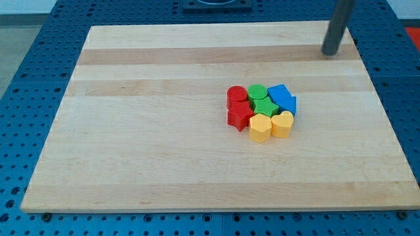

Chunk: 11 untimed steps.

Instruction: Move the arm parallel to the right of the yellow heart

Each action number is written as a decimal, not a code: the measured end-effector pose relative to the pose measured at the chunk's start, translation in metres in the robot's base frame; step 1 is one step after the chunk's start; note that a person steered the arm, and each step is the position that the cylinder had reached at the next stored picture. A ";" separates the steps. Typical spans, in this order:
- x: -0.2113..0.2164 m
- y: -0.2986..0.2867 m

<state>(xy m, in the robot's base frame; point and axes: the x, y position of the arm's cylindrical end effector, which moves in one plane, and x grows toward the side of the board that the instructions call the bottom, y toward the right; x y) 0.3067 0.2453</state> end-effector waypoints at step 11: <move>0.201 0.019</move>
